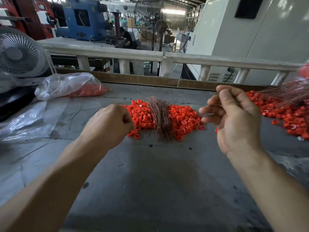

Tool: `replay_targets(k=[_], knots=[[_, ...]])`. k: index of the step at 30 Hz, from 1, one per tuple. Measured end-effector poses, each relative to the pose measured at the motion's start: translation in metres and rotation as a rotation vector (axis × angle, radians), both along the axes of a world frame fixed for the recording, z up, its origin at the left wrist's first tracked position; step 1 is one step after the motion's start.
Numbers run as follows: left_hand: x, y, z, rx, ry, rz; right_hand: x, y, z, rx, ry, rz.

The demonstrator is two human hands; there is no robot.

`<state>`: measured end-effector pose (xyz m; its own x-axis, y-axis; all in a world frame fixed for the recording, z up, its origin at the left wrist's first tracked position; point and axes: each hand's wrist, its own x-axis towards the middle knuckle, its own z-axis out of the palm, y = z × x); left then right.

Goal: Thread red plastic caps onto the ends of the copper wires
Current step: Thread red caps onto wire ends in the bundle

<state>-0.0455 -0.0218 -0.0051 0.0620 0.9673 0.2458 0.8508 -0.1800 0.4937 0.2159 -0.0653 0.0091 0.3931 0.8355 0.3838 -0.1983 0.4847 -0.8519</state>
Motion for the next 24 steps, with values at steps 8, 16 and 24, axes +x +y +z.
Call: replay_targets(k=[8,16,24], knots=[[0.002,-0.003,0.0,-0.035,0.081,0.014,-0.001,0.005,-0.014,-0.257,-0.124,0.04],[0.003,0.0,-0.005,-0.081,0.106,-0.016,-0.01,0.002,-0.022,-0.287,-0.298,0.136],[0.026,-0.013,0.004,-0.194,-0.788,-0.227,-0.018,-0.004,-0.02,-0.207,-0.469,0.175]])
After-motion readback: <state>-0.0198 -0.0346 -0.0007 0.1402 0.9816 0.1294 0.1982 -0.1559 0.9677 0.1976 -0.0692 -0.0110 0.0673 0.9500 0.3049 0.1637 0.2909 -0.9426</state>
